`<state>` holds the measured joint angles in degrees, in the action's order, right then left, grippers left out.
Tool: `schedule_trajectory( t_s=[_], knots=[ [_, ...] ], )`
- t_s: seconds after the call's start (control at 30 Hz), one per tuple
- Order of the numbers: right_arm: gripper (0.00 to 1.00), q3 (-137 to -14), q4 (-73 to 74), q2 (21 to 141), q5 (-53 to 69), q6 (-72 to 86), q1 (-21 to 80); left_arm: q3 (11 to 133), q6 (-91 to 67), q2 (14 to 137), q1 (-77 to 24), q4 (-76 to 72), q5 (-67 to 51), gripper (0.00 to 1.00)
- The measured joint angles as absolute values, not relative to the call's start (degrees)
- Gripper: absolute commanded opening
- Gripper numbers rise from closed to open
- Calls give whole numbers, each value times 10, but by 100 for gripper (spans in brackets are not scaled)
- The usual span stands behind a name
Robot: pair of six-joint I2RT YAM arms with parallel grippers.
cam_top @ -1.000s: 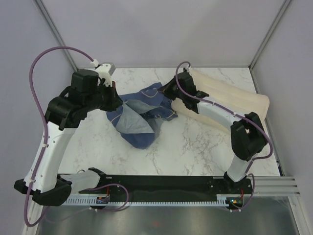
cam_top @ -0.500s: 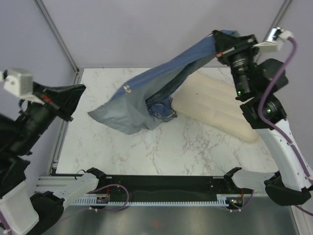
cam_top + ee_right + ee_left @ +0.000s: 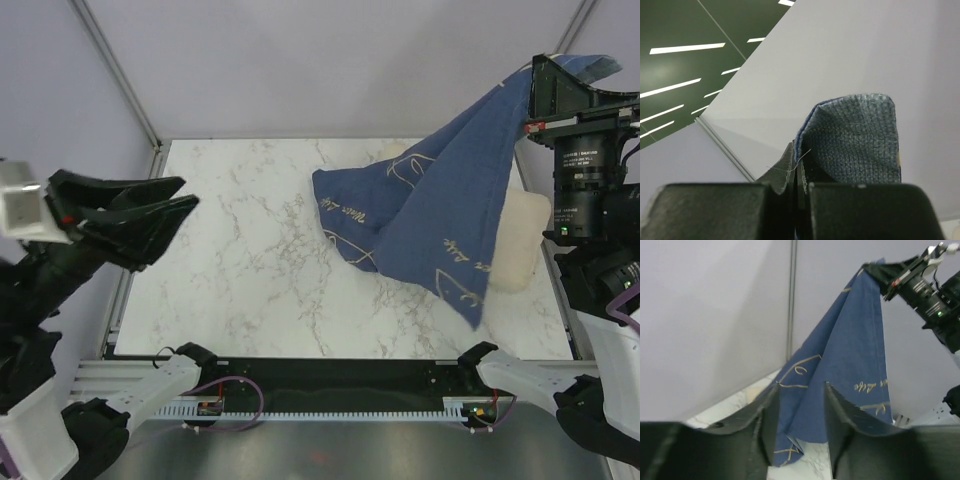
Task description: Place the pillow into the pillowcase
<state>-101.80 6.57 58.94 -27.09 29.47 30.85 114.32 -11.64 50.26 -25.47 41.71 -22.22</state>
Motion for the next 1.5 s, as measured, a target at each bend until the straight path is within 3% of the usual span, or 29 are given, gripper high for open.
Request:
schedule_trajectory(
  t_s=[0.13, 0.17, 0.2, 0.27, 0.4, 0.7, 0.87, 1.17, 1.5],
  knots=[
    [0, -1016, 71, 587, -273, 286, 309, 1041, -141, 533, -255, 389, -262, 75],
    [0, -1014, 74, 587, -274, 285, 309, 1007, -147, 542, -256, 381, -266, 90],
    [0, -1010, 76, 589, -274, 285, 309, 969, -152, 550, -257, 365, -268, 97],
    [0, -1004, 82, 594, -276, 285, 309, 901, -166, 561, -265, 337, -269, 99],
    [0, -1002, 91, 619, -282, 285, 309, 820, -172, 593, -338, 323, -223, 100],
    [0, -1002, 122, 682, -284, 289, 309, 834, -167, 667, -599, 228, -24, 100],
    [0, -1002, 133, 692, -286, 296, 309, 835, -167, 758, -691, 196, 95, 100],
    [0, -1004, 145, 693, -286, 304, 309, 891, -175, 901, -737, 182, 168, 100],
    [0, -1019, 156, 693, -286, 304, 309, 1035, -211, 1015, -729, 210, 281, 100]
  ],
)
